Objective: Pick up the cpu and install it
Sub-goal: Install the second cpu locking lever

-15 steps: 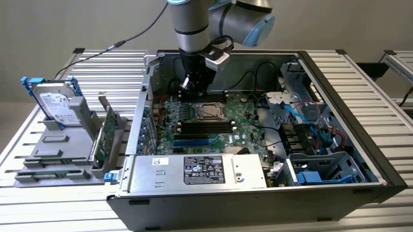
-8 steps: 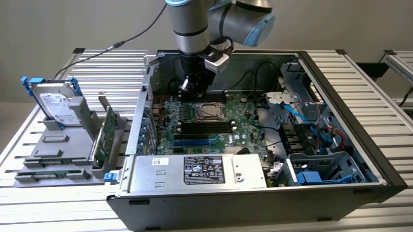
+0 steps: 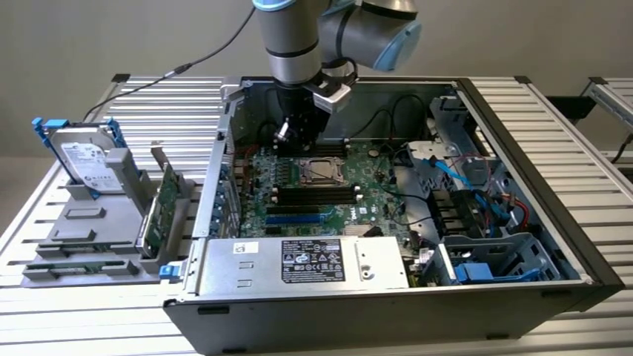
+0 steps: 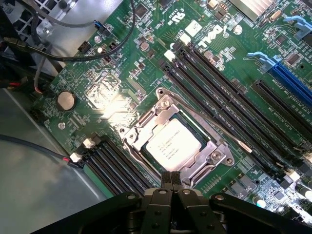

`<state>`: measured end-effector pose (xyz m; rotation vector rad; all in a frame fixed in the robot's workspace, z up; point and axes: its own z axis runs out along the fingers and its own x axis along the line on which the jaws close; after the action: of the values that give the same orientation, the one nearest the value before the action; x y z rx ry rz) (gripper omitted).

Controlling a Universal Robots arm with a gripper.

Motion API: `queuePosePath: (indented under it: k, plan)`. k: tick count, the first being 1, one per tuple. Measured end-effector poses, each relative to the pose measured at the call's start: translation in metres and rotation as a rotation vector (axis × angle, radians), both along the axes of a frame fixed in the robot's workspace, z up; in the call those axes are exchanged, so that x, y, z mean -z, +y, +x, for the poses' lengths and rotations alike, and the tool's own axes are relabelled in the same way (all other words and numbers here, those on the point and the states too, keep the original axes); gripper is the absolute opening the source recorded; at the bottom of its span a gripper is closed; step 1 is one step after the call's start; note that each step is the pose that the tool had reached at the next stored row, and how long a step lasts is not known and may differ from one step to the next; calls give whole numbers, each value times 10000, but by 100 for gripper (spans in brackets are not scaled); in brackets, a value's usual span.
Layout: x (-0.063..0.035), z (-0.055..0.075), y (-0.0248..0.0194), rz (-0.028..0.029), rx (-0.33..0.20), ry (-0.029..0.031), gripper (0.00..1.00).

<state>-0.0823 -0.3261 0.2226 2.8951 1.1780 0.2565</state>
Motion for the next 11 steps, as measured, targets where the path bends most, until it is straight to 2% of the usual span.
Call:
queuePosePath:
  k: [4, 11]
  plan:
    - [4, -2, -9, 0, -1, 0, 11]
    - [9, -4, -51, 0, 1, -1, 11]
